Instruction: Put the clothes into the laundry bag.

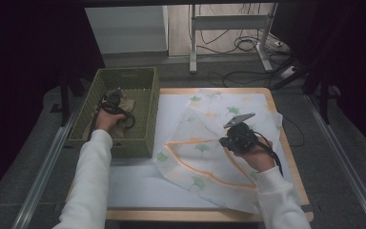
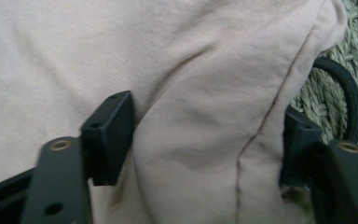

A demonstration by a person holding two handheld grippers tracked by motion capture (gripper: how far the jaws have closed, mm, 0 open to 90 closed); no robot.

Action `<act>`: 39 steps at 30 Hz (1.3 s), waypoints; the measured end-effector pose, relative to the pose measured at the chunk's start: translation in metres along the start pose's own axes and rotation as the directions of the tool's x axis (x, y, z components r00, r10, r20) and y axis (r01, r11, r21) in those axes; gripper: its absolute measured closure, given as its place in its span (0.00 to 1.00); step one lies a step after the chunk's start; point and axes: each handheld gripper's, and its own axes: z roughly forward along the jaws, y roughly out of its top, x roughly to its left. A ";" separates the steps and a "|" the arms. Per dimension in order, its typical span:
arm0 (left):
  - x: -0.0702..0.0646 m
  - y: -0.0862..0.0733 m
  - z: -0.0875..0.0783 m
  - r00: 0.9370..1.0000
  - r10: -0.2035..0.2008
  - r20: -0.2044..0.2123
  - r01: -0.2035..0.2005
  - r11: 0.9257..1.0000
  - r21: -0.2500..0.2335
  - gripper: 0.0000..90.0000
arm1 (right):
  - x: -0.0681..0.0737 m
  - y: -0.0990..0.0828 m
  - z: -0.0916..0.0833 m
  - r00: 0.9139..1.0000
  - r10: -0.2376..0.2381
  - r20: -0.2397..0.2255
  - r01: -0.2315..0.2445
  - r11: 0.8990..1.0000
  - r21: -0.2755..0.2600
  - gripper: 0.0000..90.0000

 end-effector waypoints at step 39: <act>0.021 -0.007 -0.031 0.997 -0.012 0.081 0.020 0.995 -0.095 0.83 | -0.004 -0.002 -0.001 1.000 0.014 0.004 -0.014 1.000 -0.005 0.95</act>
